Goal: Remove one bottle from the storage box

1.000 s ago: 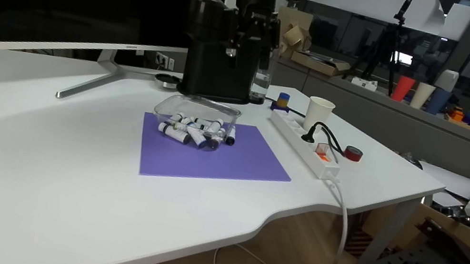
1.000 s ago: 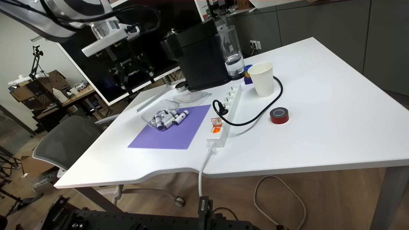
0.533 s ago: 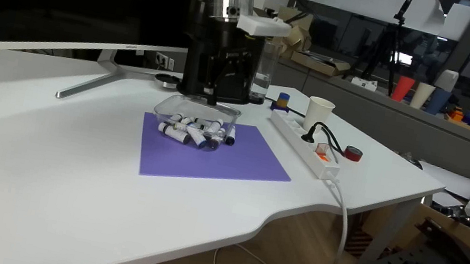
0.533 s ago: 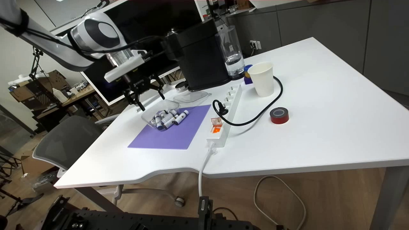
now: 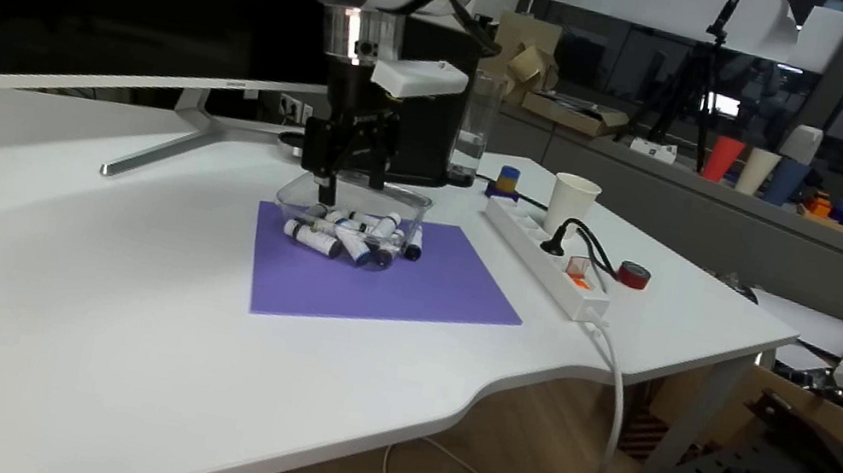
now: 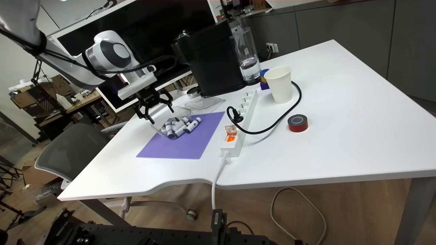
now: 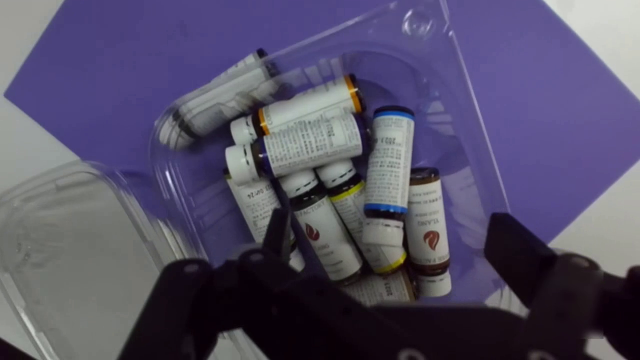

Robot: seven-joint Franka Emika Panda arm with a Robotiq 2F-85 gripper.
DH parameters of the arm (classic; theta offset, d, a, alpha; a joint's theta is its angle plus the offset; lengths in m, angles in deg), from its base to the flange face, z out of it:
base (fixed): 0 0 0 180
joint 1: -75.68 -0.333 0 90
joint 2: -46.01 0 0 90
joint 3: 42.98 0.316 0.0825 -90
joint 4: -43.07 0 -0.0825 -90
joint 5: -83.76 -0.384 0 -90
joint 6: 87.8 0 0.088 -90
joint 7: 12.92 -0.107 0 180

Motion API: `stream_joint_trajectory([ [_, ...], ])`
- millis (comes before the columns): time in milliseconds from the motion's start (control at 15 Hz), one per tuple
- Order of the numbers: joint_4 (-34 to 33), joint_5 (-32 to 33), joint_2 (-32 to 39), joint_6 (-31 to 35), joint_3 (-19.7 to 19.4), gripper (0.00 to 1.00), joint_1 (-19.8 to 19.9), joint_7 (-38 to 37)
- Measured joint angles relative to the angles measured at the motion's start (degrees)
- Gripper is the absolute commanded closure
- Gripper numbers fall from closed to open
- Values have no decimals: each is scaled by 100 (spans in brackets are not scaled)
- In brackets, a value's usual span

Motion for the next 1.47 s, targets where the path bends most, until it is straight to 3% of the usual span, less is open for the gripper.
stream_joint_trajectory([
  [533,-144,-212,261,272,11,0,84,1],
  [600,-164,-272,303,291,14,8,105,2],
  [667,-189,-345,346,297,17,24,124,3],
  [800,-246,-453,432,296,20,40,154,3],
  [1333,-419,-624,651,288,53,96,192,4],
  [1467,-421,-677,644,286,106,93,204,11],
])
